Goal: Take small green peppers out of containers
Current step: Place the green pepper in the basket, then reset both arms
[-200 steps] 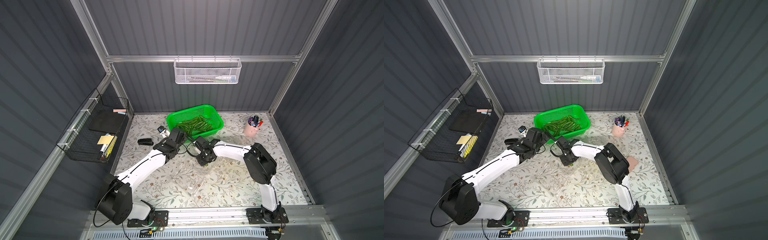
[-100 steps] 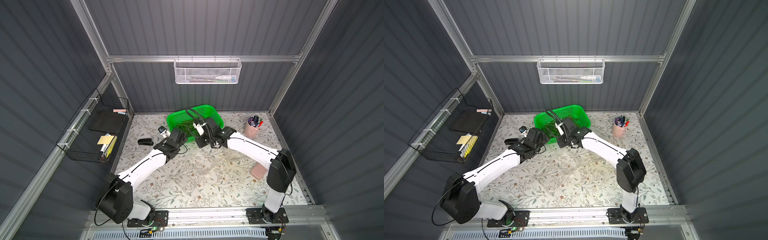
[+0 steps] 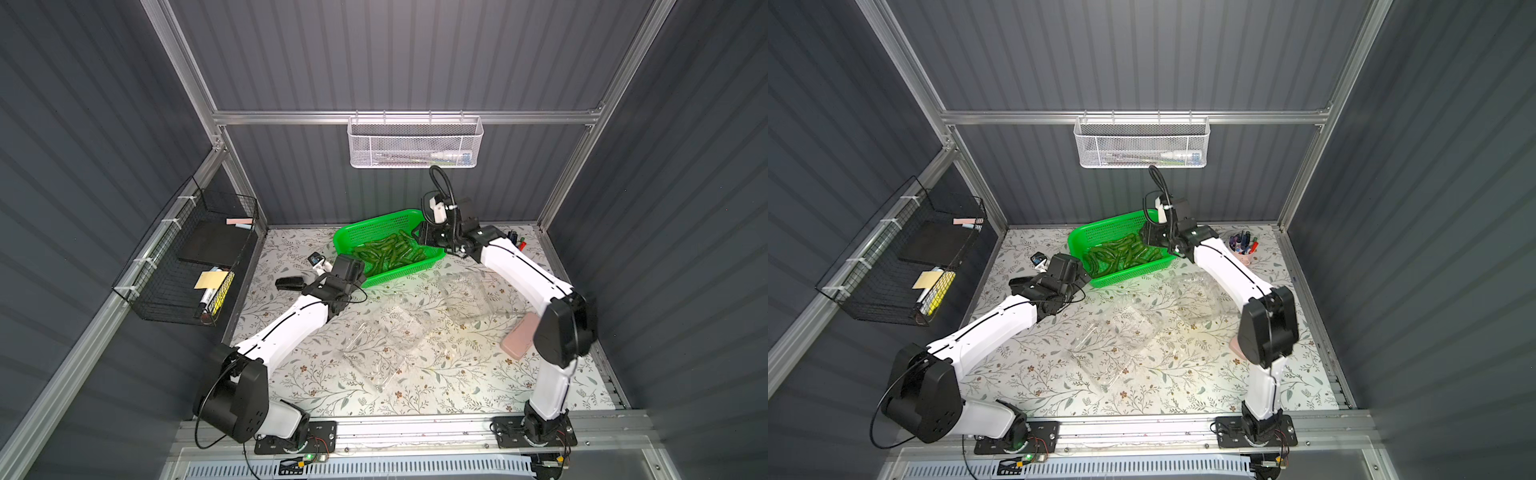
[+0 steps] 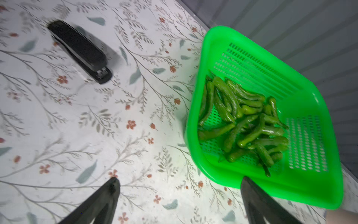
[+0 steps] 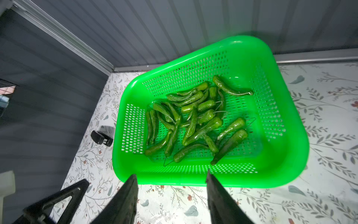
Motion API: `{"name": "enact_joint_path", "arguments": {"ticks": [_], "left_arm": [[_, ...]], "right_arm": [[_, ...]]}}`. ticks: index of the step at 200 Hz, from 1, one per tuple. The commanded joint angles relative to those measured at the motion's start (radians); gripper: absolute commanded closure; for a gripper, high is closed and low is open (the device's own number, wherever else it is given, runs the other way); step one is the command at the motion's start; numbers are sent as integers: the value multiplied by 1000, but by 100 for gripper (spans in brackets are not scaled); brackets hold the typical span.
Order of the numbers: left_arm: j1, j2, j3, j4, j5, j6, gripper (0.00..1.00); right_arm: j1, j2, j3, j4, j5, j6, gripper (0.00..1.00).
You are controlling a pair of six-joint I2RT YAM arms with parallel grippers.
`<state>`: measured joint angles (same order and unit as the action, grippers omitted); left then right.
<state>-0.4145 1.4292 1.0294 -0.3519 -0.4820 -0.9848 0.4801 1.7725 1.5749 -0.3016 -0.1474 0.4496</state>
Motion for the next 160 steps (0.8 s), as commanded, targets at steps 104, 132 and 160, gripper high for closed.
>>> {"name": "enact_joint_path", "arguments": {"ticks": [104, 132, 160], "left_arm": [[132, 237, -179, 745, -430, 759, 1], [173, 292, -284, 1089, -262, 950, 1], [256, 308, -365, 1300, -65, 1019, 1]], "right_arm": [[-266, -356, -1057, 817, 776, -323, 1], [-300, -302, -1065, 928, 670, -412, 1], [-400, -241, -1140, 1132, 519, -380, 1]]}}
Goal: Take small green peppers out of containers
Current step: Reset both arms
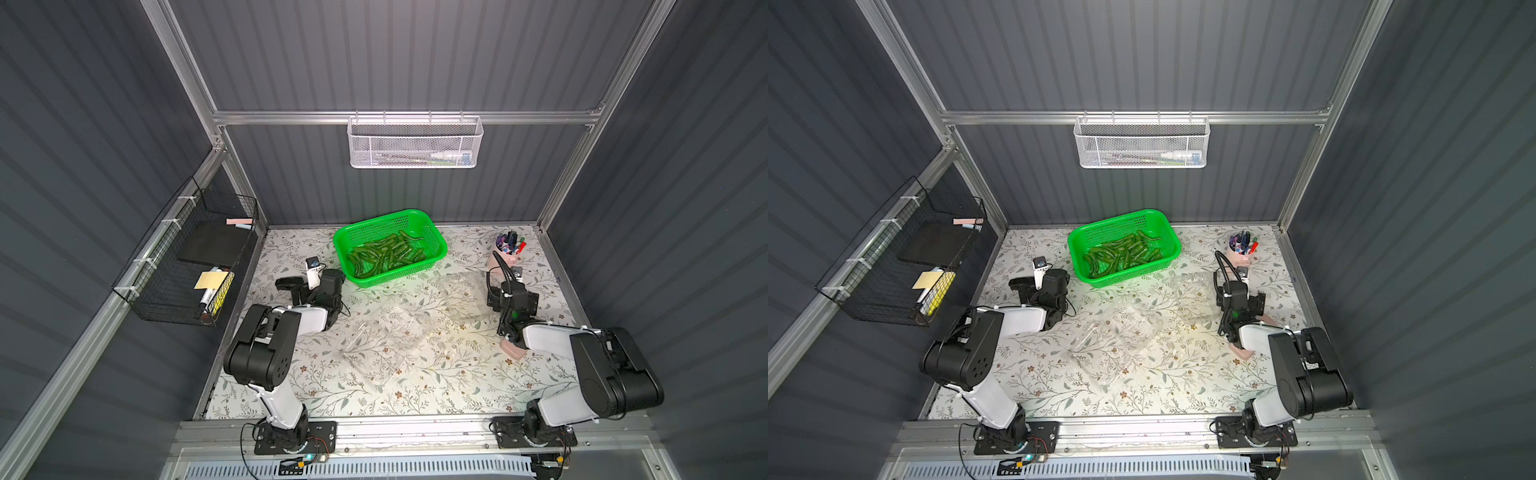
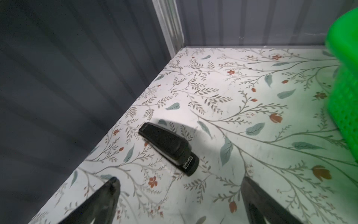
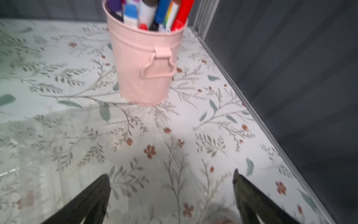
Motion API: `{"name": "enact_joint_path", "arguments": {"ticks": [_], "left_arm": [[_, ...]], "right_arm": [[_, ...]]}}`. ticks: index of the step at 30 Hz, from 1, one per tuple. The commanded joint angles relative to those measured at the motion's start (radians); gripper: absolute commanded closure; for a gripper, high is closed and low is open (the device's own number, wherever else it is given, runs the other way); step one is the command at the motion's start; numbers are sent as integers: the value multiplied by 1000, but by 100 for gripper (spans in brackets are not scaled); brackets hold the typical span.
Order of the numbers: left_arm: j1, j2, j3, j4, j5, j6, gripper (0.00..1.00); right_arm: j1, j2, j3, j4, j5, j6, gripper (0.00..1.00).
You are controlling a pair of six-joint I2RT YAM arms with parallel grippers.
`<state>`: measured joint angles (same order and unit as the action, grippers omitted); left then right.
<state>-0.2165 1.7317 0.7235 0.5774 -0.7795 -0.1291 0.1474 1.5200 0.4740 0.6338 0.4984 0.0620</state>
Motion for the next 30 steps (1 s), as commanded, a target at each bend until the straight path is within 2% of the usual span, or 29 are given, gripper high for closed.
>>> {"name": "enact_joint_path", "arguments": {"ticks": [1, 2, 3, 5, 7, 8, 9, 10, 11, 13, 15, 17, 30], "left_arm": [[62, 5, -59, 371, 239, 164, 1], [86, -6, -41, 283, 277, 127, 1], [110, -13, -50, 310, 320, 115, 1], [138, -48, -138, 415, 425, 117, 1], [165, -31, -236, 608, 494, 109, 1], [167, -5, -258, 753, 461, 167, 1], [169, -33, -231, 624, 453, 94, 1], [169, -29, -230, 620, 445, 89, 1], [169, -7, -243, 682, 430, 143, 1], [167, -35, -231, 606, 428, 85, 1], [167, -19, -245, 669, 408, 112, 1], [166, -32, -235, 627, 421, 93, 1], [167, -32, -234, 626, 430, 94, 1]], "right_arm": [[-71, 7, -41, 193, -133, 13, 1], [-90, -16, -60, 168, -203, 44, 1], [-104, -3, -83, 222, -263, 42, 1], [-104, 74, -112, 405, -313, -32, 1], [-108, 87, -111, 419, -320, -30, 1], [-108, 74, -105, 386, -318, -26, 1], [-109, 61, -97, 348, -317, -25, 1], [-108, 42, -88, 293, -317, -17, 1], [-109, 22, -73, 229, -312, -4, 1], [-112, -2, -55, 163, -316, 22, 1], [-111, 11, -61, 199, -314, 14, 1], [-112, 8, -60, 189, -314, 16, 1], [-112, 3, -58, 178, -317, 19, 1]]}}
